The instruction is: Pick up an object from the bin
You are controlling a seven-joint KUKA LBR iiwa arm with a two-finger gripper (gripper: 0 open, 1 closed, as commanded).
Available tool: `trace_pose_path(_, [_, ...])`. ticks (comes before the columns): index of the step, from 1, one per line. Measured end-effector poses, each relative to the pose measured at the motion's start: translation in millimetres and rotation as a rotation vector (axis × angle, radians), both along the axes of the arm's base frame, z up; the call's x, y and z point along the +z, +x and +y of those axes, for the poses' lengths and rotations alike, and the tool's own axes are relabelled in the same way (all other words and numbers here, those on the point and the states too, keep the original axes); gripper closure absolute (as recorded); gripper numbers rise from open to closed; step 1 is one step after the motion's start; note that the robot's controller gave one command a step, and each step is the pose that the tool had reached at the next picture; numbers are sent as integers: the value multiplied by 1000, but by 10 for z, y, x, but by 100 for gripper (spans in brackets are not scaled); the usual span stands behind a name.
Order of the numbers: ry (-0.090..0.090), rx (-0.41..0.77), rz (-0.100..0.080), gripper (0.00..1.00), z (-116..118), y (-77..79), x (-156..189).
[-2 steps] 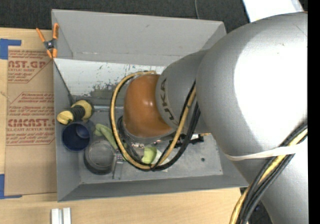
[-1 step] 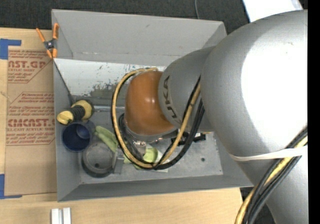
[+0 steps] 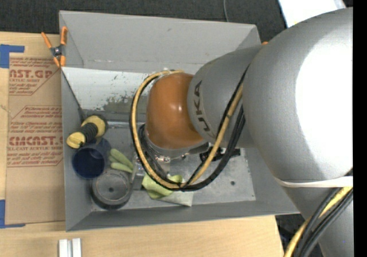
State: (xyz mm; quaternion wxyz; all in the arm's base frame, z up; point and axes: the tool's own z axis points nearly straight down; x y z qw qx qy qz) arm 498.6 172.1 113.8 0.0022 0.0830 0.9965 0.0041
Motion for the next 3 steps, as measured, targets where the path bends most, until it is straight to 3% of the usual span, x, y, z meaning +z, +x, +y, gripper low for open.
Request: trace_pose_path(3, [-1, 1, 6, 100, 2, -14, 863])
